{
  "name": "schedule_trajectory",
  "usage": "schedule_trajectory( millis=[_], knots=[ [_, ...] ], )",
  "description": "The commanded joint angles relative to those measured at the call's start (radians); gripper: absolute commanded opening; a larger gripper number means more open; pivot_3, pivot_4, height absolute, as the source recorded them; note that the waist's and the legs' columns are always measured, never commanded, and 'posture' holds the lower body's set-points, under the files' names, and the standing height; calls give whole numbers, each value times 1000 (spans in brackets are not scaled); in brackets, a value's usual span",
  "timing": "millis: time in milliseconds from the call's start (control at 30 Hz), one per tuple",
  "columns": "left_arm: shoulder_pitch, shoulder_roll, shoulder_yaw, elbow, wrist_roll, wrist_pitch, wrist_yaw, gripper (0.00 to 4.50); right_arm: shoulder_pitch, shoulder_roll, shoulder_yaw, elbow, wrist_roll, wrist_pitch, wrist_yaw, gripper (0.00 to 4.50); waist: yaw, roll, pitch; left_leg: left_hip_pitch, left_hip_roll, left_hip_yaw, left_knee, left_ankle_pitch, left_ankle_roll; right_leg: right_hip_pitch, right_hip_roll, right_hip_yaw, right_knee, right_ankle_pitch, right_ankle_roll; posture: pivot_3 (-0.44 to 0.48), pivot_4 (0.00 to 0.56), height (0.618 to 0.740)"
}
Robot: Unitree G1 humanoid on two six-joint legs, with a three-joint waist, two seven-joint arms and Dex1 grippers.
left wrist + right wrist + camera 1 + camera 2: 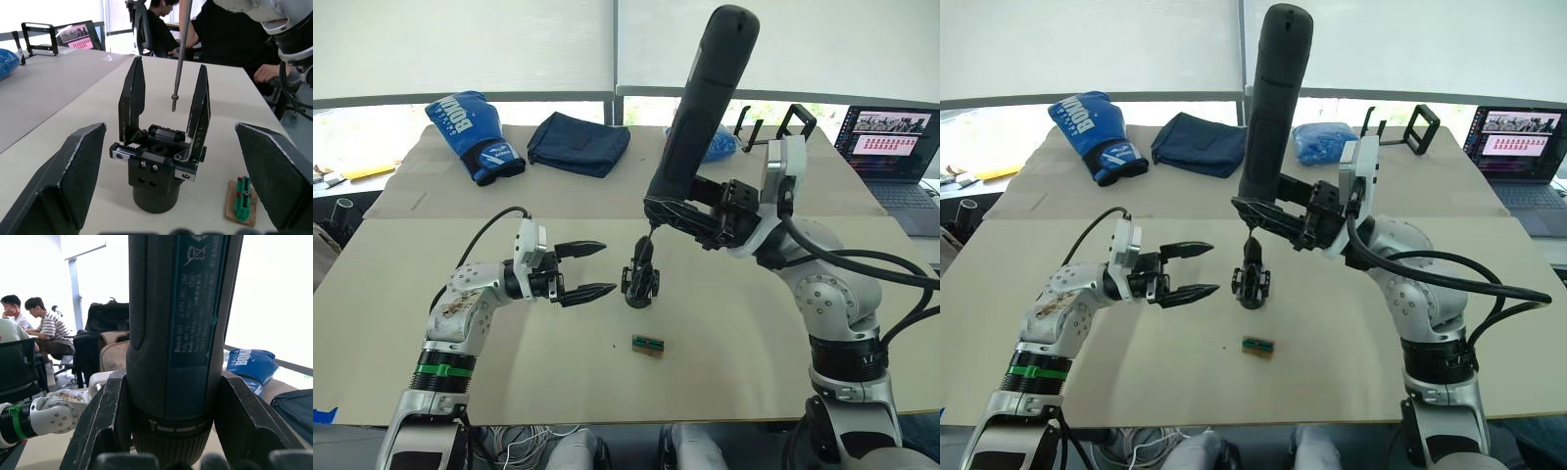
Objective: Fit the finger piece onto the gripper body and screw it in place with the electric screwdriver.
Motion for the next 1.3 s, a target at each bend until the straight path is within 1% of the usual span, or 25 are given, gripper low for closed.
schedule_trajectory(
  millis=[33, 233, 833, 1300],
  knots=[
    [7, -2, -8, -2, 27, -41, -2, 4500, -42, 11, -7, -5, -12, -51, 21, 1933, 0, 0, 0, 0, 0, 0, 0, 0, 0, 0, 0, 0, 0, 0, 0, 0, 150, 740],
    [33, -5, -29, 6, 59, -72, -2, 4500, -53, 27, 7, 24, -28, -43, 47, 1933, 0, 0, 0, 0, 0, 0, 0, 0, 0, 0, 0, 0, 0, 0, 0, 0, 150, 740],
    [66, -15, -41, -2, 77, -86, -1, 4500, -59, 48, 29, 49, -75, -33, 82, 1933, 0, 0, 0, 0, 0, 0, 0, 0, 0, 0, 0, 0, 1, 0, 0, 0, 150, 740],
    [74, -19, -48, -6, 85, -94, -1, 4500, -44, 34, 36, 39, -76, -9, 85, 1933, 0, 0, 0, 0, 0, 0, 0, 0, 0, 0, 0, 0, 1, 0, 0, 0, 150, 740]
  ],
)
